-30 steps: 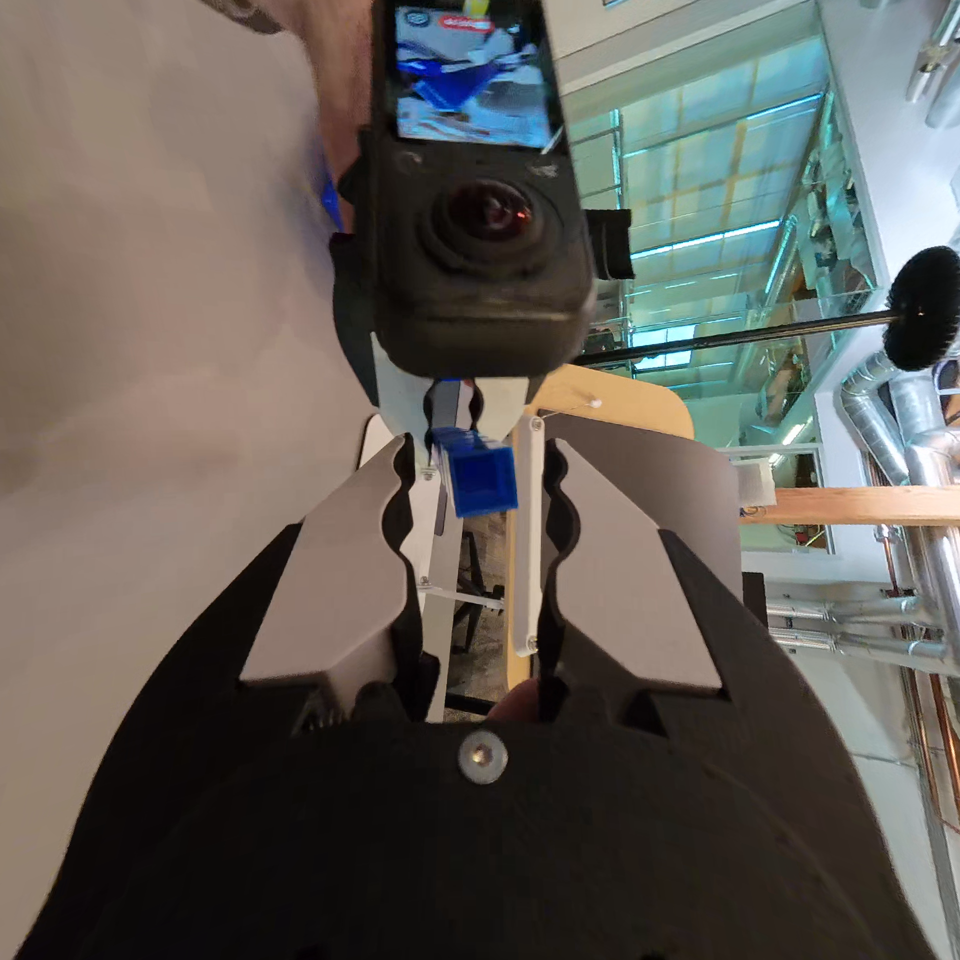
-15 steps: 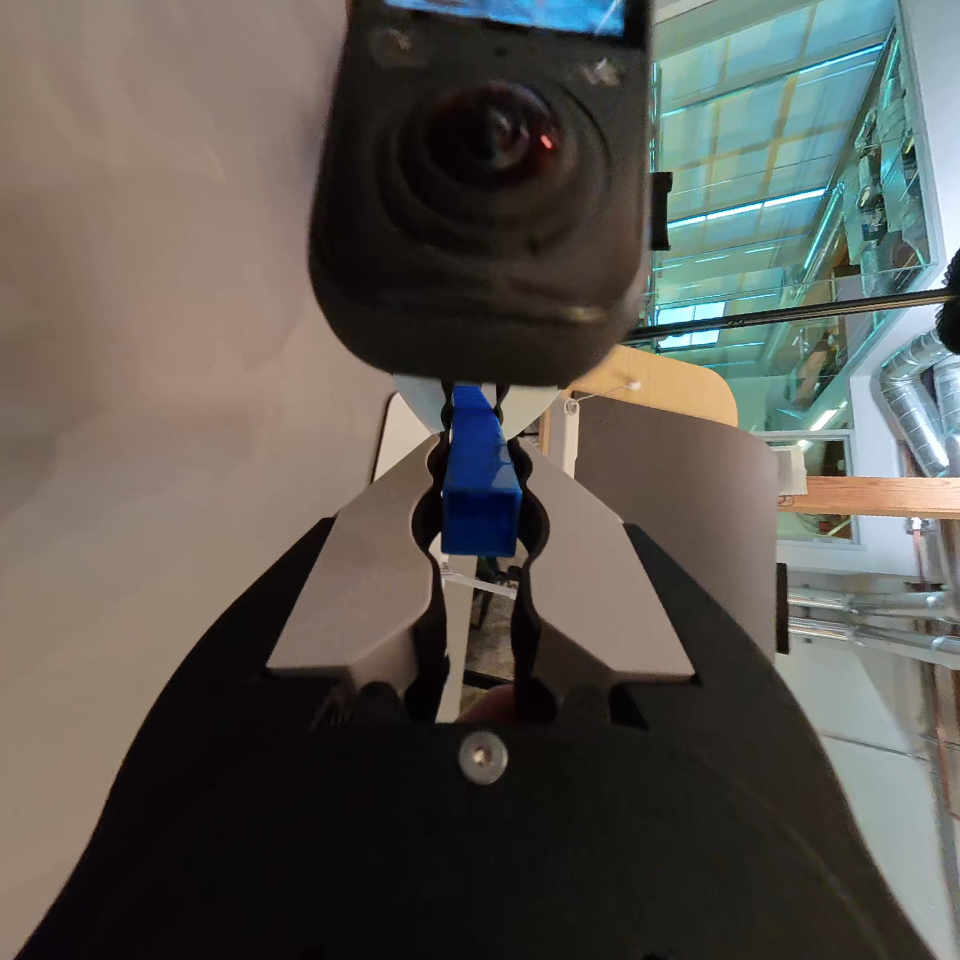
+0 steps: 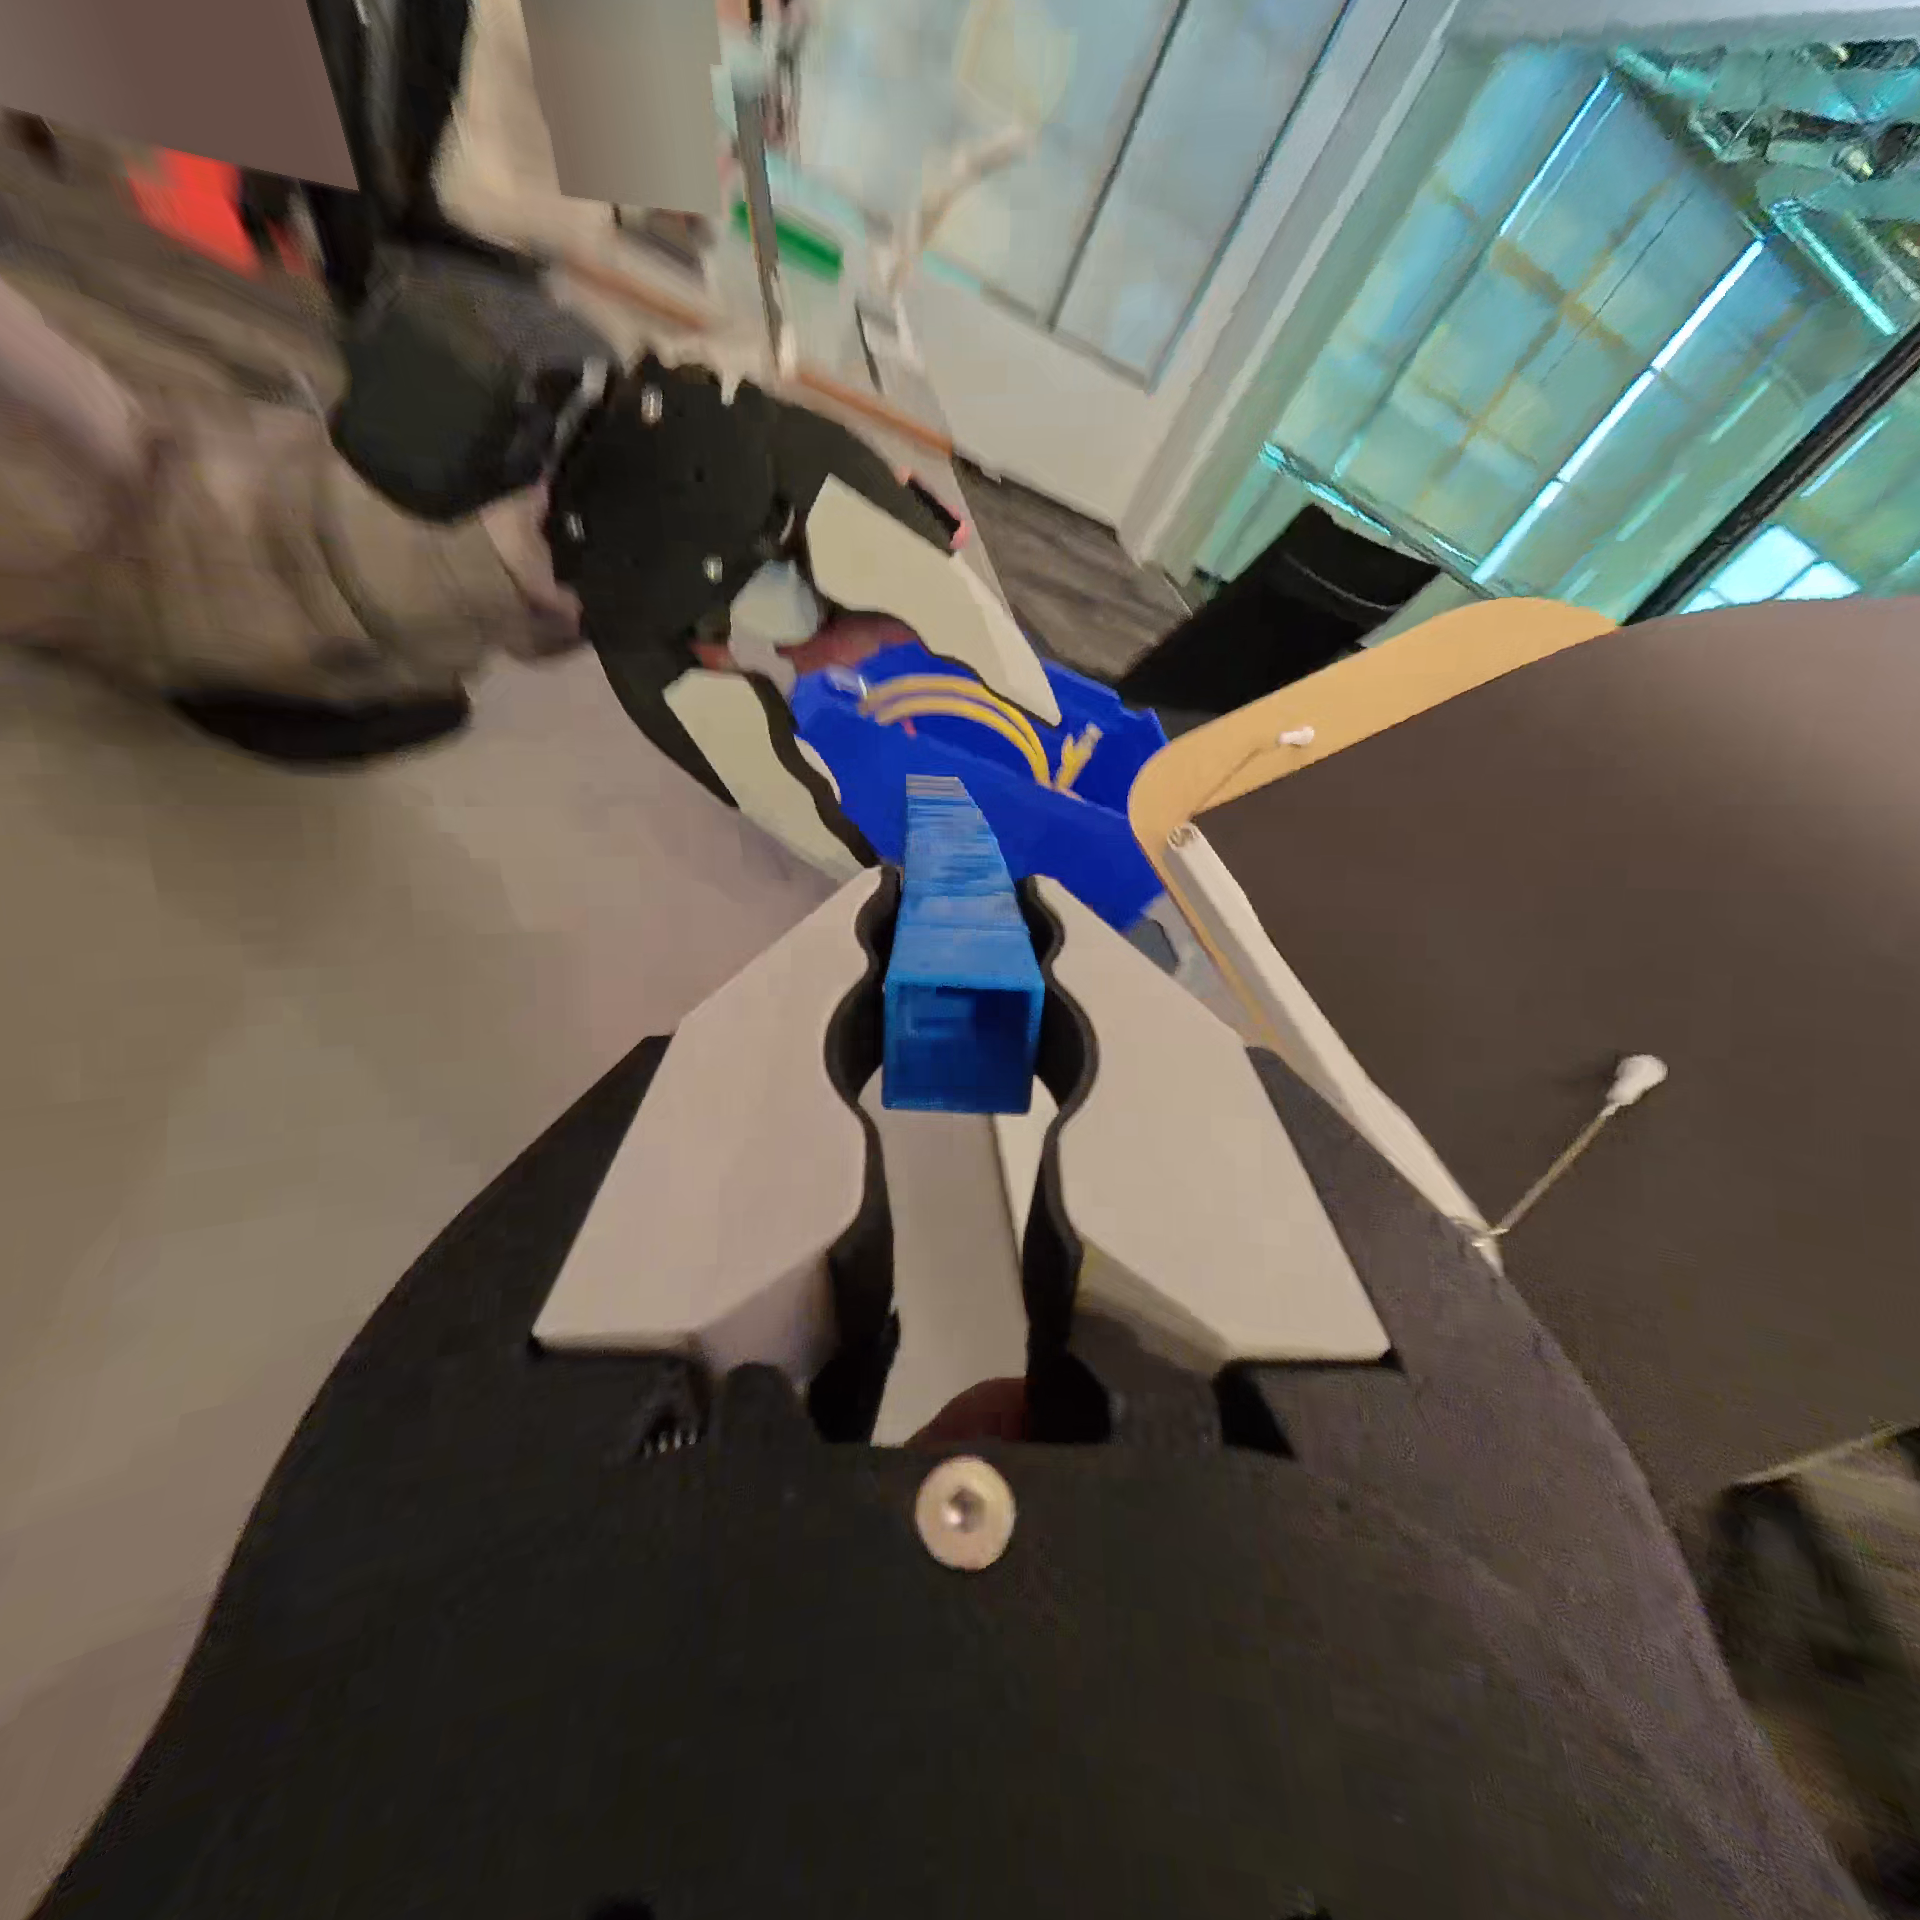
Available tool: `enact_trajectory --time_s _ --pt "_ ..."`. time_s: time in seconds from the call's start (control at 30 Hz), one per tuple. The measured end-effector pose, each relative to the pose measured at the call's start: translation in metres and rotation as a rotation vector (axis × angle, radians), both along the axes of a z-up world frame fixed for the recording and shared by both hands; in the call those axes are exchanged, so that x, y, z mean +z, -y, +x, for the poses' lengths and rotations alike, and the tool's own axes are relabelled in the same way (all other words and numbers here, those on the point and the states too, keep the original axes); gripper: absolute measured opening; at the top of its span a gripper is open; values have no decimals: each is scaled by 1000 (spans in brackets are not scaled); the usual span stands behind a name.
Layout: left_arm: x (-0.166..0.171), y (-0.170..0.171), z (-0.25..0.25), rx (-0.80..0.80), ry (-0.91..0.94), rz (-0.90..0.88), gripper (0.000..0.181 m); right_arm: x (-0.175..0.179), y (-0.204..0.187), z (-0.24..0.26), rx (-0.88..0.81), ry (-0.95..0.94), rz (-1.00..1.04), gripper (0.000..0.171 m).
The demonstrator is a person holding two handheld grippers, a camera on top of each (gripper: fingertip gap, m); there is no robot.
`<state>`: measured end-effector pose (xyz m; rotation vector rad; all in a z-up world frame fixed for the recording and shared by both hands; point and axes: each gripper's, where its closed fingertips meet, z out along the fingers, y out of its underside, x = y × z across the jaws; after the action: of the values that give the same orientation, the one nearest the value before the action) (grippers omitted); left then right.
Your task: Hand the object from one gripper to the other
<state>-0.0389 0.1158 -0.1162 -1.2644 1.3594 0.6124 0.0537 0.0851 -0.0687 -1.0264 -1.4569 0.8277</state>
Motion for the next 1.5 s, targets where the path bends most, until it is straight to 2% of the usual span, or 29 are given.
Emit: enact_trajectory --time_s 0.13,0.23,0.4,0.6,0.67,0.87,0.9,1.07,1.23,1.3,1.4,1.5 --pt "22 -10 -23 41 -167 291 75 9 -19 14 70 -133 -345 19" --pt "35 -17 -32 56 -170 516 78 9 -38 23 87 -206 -563 19" --pt "31 -21 -28 57 -154 699 85 -1 -64 29 61 -269 -782 19" --pt "36 -15 -21 81 -142 835 79 -9 -58 9 113 -272 -922 19" --pt "36 -15 -23 89 -134 848 74 -12 -57 2 114 -268 -960 19" --pt "35 -16 -28 99 -144 853 30 -17 -55 -10 113 -266 -1025 19" --pt "35 -17 -29 106 -143 851 28 -17 -55 -11 111 -270 -1033 19" --pt "30 -20 -31 112 -141 805 26 -14 -60 -12 85 -312 -1033 21" --pt "26 -24 -31 118 -101 726 24 -6 -67 -8 33 -354 -974 43" --pt "24 -26 -32 123 -88 682 24 -6 -68 -8 3 -344 -904 55" --pt "19 -29 -32 116 -52 597 24 0 -65 -7 3 -349 -821 60" --pt "13 -35 -37 121 -18 490 23 6 -67 0 -62 -359 -614 62"
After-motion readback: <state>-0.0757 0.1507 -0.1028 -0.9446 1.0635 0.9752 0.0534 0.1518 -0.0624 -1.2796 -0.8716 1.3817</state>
